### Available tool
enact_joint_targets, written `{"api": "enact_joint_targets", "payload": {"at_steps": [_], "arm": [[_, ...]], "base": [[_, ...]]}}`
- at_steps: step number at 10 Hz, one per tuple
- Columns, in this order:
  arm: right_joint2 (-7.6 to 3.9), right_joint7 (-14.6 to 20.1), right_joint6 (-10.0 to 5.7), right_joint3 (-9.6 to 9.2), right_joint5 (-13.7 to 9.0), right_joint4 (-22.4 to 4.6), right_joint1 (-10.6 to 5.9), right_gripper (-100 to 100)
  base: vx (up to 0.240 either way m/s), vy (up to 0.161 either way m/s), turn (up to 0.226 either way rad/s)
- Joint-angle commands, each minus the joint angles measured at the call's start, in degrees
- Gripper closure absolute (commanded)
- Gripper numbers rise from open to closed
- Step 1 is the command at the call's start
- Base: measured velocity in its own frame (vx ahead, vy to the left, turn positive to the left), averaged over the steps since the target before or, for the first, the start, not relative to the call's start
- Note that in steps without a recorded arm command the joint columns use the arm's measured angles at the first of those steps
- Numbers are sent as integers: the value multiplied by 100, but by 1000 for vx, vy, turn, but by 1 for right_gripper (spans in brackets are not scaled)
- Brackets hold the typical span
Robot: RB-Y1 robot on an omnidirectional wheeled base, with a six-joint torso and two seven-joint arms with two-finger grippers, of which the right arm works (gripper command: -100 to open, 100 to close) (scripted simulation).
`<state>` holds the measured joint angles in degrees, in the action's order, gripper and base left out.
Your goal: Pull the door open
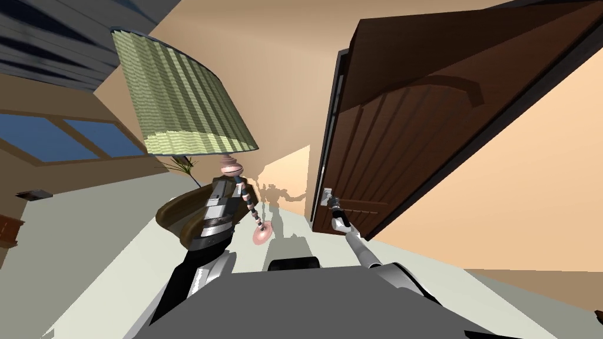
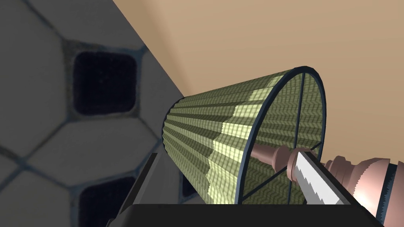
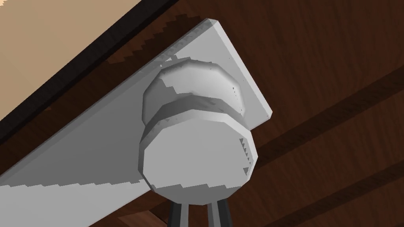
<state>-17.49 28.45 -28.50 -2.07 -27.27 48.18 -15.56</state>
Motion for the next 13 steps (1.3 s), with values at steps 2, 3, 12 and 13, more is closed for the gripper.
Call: {"api": "enact_joint_targets", "payload": {"at_steps": [2,3,12,13], "arm": [[41,344,-18,-80,-241,127,-61,100],[20,565,-14,-98,-415,123,-61,100],[300,1495,104,-200,-1190,283,28,-100],[349,1623,123,-217,-1300,332,34,-100]], "base": [[-59,-41,106],[-47,-30,132],[-87,-23,23],[-87,-47,21]]}}
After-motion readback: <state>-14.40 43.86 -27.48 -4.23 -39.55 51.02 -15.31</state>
